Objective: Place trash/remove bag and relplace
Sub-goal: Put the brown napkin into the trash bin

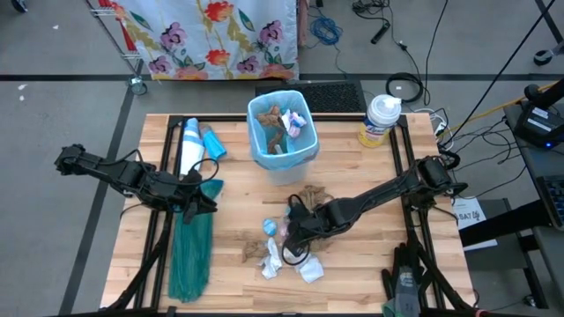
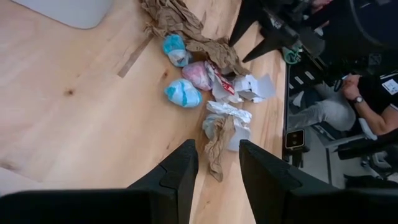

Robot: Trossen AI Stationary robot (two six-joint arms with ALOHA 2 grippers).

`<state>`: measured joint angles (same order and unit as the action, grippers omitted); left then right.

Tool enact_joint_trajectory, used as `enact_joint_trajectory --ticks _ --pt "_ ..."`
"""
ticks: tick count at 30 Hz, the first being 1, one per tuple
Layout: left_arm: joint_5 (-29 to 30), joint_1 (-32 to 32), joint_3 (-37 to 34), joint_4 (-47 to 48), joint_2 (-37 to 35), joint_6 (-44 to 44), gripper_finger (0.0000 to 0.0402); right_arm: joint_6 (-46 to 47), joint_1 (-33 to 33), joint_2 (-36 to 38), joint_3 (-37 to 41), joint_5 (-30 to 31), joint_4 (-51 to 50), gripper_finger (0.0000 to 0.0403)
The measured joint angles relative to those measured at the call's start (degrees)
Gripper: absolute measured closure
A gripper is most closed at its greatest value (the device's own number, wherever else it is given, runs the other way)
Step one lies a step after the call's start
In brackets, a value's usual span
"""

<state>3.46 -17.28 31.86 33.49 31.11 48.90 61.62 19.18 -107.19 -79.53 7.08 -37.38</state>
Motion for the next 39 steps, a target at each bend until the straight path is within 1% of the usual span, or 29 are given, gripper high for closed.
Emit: enact_joint_trajectory --ticks 4,9,11,12,14,16,18,19,20,25,29,33,36,39 --pt "0.0 0.0 0.0 0.0 0.0 -0.2 0.0278 5.2 0.0 -1.2 0.0 0.0 -1.9 0.0223" --pt "0.0 0.0 0.0 0.0 0.0 -0.2 0.0278 5.9 0.0 -2.7 0.0 0.0 -1.8 0.0222" --pt "0.0 0.0 0.0 0.0 0.0 -0.3 0.0278 7.6 -0.1 -3.4 0.0 0.0 -2.0 0.0229" --pt "0.0 0.0 0.0 0.0 0.0 -0.3 0.0278 8.4 -0.1 -3.5 0.1 0.0 -2.1 0.0238" --pt "0.0 0.0 0.0 0.0 0.0 -0.3 0.0278 8.9 -0.1 -3.4 0.0 0.5 -1.8 0.0269" --pt "0.0 0.0 0.0 0.0 0.0 -0.4 0.0278 8.5 -0.1 -3.3 0.0 0.8 -1.8 0.0315" --pt "0.0 0.0 0.0 0.0 0.0 -0.5 0.0278 7.3 -0.1 -3.3 0.0 0.8 -1.9 0.0370" --pt "0.0 0.0 0.0 0.0 0.0 -1.2 0.0278 6.7 -0.1 -3.3 0.0 0.8 -1.9 0.0386" --pt "0.0 0.0 0.0 0.0 0.0 -1.5 0.0278 6.6 -0.1 -3.3 0.0 0.8 -1.9 0.0391" --pt "0.0 0.0 0.0 0.0 0.0 -1.8 0.0278 8.3 -0.1 -3.3 0.0 0.7 -2.1 0.0401" --pt "-0.1 0.0 0.0 0.0 0.0 -3.2 0.0278 10.8 0.3 -3.3 0.0 0.4 -1.9 0.0400" --pt "-0.1 0.0 0.0 0.1 0.0 -3.4 0.0278 11.0 0.4 -3.3 0.0 0.4 -1.8 0.0401" --pt "-0.2 0.0 0.0 0.1 0.0 -3.4 0.0278 11.2 0.4 -3.3 0.0 0.3 -1.1 0.0386" --pt "-0.2 0.0 0.0 0.1 0.0 -3.3 0.0278 11.3 0.4 -3.3 0.0 0.3 0.3 0.0357"
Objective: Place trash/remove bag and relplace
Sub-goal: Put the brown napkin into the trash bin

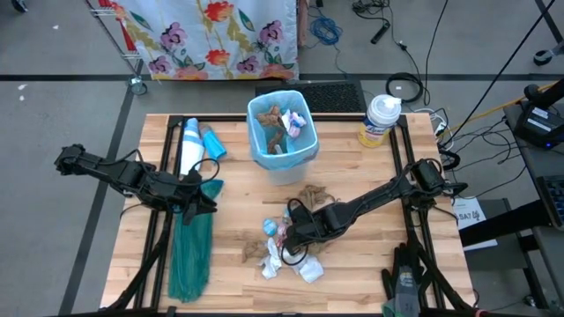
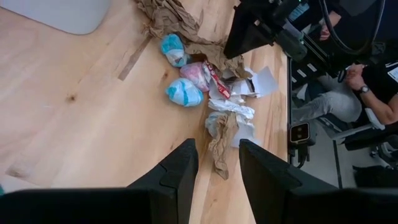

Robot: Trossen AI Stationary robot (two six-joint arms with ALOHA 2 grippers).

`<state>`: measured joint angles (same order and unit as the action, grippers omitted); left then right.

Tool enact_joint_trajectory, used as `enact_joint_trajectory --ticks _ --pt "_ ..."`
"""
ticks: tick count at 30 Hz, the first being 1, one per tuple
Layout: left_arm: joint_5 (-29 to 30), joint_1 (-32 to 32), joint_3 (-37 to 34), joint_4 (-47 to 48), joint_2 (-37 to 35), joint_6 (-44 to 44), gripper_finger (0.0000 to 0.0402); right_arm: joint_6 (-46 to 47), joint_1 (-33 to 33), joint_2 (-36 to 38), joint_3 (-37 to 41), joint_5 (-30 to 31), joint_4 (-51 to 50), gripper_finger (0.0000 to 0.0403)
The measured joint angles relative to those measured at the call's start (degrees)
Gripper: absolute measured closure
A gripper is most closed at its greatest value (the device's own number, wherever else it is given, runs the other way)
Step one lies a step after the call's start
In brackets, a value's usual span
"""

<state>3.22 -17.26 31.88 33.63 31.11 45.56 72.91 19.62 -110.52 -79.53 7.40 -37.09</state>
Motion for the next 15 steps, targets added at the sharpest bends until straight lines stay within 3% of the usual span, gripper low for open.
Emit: enact_joint_trajectory --ticks 9,15 --pt "0.0 0.0 0.0 0.0 0.0 0.0 0.0278 -2.5 0.0 -0.2 0.0 0.4 0.1 0.0249" --pt "0.5 0.0 0.0 -0.1 0.0 0.6 0.0278 -6.4 -0.2 -0.2 0.0 3.3 -0.1 0.0233"
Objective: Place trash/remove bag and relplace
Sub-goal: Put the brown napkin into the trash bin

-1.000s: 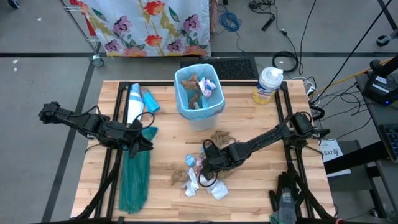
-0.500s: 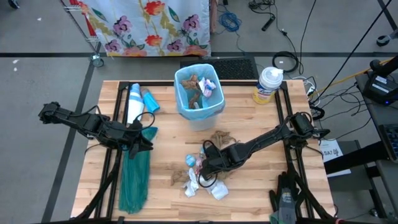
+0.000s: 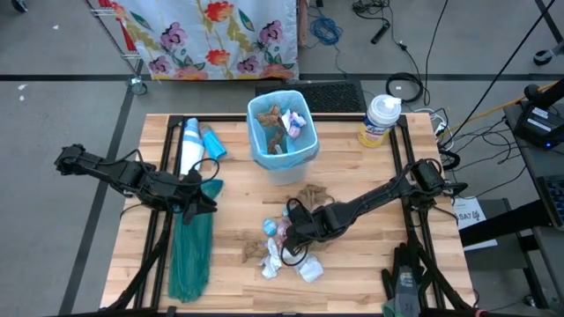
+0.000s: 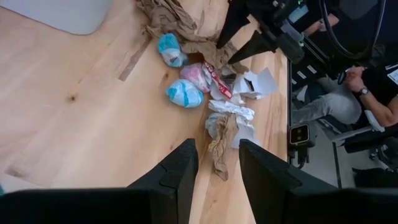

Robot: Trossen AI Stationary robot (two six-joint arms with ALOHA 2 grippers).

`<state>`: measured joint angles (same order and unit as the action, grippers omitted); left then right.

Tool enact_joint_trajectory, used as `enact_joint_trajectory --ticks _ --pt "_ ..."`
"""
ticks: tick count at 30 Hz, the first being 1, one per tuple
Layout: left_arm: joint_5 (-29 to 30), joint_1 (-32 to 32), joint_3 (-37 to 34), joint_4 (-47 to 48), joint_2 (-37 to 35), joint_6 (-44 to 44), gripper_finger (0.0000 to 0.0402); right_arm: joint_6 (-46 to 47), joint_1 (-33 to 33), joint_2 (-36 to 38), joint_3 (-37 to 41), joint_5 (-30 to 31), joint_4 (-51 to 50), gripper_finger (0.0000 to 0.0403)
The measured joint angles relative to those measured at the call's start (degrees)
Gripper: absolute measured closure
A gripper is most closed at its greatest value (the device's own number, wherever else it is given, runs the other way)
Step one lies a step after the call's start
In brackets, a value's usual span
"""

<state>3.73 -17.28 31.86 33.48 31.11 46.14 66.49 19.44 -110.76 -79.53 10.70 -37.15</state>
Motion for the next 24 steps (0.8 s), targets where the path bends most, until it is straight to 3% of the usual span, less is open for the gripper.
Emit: enact_joint_trajectory --ticks 4,11,16,24 --pt "1.5 0.0 0.0 -0.1 0.0 2.5 0.0278 -2.5 -0.3 0.0 0.0 0.1 -1.9 0.0274" --pt "4.5 0.0 0.0 -0.2 0.0 6.7 0.0278 -8.2 -0.3 0.0 0.0 0.0 -6.3 0.0388" --pt "5.5 0.0 0.0 -2.0 0.7 7.6 0.0278 -9.3 0.0 2.4 0.1 -0.3 -8.0 0.0401" --pt "5.8 0.0 0.0 -3.6 2.9 7.6 0.0278 -8.3 2.1 12.1 0.0 -0.2 -13.7 0.0402"
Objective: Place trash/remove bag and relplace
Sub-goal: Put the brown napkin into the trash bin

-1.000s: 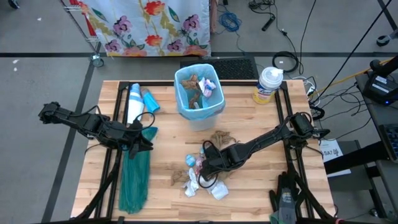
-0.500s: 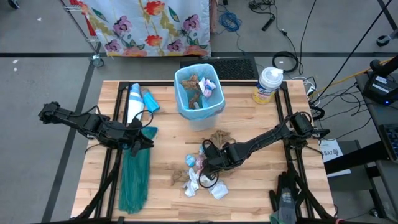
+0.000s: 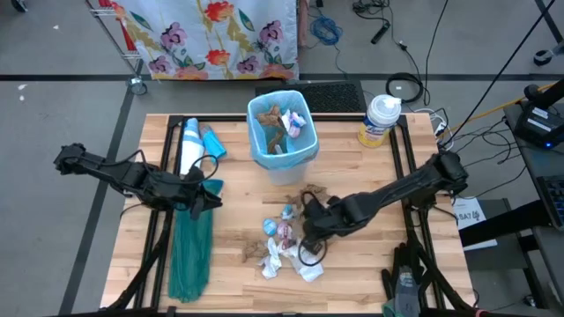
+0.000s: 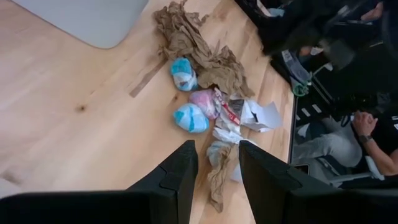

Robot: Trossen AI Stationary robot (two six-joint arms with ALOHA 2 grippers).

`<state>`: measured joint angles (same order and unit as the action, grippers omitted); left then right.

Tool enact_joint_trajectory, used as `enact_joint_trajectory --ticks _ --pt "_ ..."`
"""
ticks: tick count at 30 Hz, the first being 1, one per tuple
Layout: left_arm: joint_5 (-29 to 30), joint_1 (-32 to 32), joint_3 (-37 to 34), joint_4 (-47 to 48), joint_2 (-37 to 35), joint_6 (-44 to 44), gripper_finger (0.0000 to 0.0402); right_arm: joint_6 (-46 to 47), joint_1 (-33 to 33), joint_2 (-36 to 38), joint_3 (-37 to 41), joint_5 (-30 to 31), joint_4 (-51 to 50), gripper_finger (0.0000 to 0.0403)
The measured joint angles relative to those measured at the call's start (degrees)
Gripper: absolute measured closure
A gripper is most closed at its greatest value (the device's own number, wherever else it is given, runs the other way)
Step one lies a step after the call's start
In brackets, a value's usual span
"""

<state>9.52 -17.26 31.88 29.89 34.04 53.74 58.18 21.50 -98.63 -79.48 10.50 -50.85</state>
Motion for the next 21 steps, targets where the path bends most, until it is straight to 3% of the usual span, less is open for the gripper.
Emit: enact_joint_trajectory --ticks 8,15,21 --pt "0.0 0.0 0.0 -1.6 0.9 0.0 0.0278 -0.3 2.0 0.8 0.0 0.8 -5.2 0.0381" --pt "0.0 0.0 0.0 -3.3 2.0 0.0 0.0278 -3.1 2.3 -3.8 0.0 -0.6 -5.1 0.0287" --pt "-0.4 0.0 0.0 -4.3 2.5 0.0 0.0278 -15.0 3.0 -6.6 0.0 -1.6 -0.5 0.0207"
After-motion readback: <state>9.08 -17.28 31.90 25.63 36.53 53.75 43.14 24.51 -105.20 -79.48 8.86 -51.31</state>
